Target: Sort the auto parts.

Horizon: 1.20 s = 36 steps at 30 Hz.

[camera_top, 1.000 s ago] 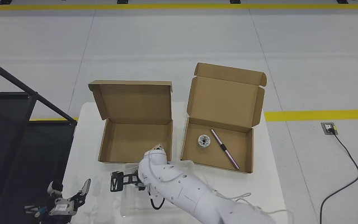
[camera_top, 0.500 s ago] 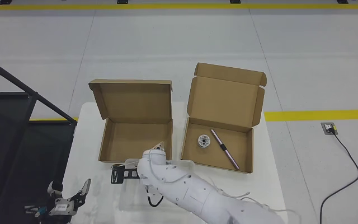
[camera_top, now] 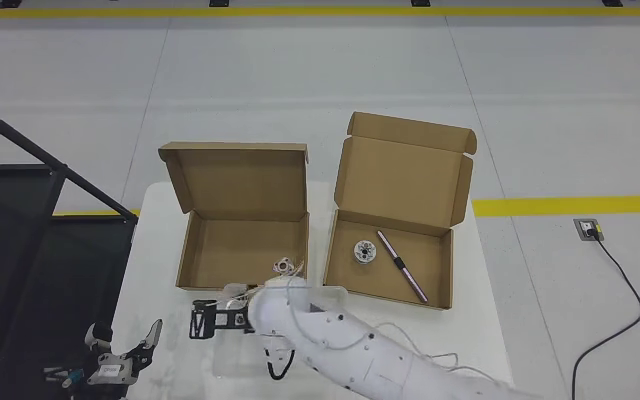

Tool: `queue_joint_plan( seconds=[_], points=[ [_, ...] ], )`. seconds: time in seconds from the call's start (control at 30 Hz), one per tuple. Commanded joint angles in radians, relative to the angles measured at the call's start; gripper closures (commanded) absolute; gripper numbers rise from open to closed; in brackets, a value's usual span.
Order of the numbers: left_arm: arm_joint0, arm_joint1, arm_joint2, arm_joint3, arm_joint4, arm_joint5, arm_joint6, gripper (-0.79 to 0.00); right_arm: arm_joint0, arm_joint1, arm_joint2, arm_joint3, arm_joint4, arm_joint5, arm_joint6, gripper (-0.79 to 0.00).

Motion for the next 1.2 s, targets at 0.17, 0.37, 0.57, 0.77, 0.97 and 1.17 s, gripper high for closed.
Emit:
queue_joint_plan(
  seconds=[0.17,0.37,0.57,0.77,0.97,1.17],
  points=[
    [0.000,0.000,0.000,0.000,0.000,0.000,0.000,-0.785,-0.157,0.107,0.195,-0.191,-0.129,-0.055,-0.289,0.000],
    [0.000,0.000,0.000,0.000,0.000,0.000,0.000,-0.785,-0.258,0.164,0.349,-0.245,-0.139,-0.154,-0.601,0.000],
    [0.000,0.000,0.000,0.000,0.000,0.000,0.000,-0.785,-0.301,0.207,0.469,-0.217,-0.141,-0.328,-0.993,0.000],
    [0.000,0.000,0.000,0.000,0.000,0.000,0.000,-0.785,-0.275,0.223,0.500,-0.118,-0.180,-0.392,-1.216,0.000],
    [0.000,0.000,0.000,0.000,0.000,0.000,0.000,-0.785,-0.212,0.179,0.423,-0.064,-0.112,-0.162,-0.954,0.000],
    [0.000,0.000,0.000,0.000,0.000,0.000,0.000,-0.785,-0.048,0.074,0.254,0.076,0.030,0.110,-0.554,0.000]
  ],
)
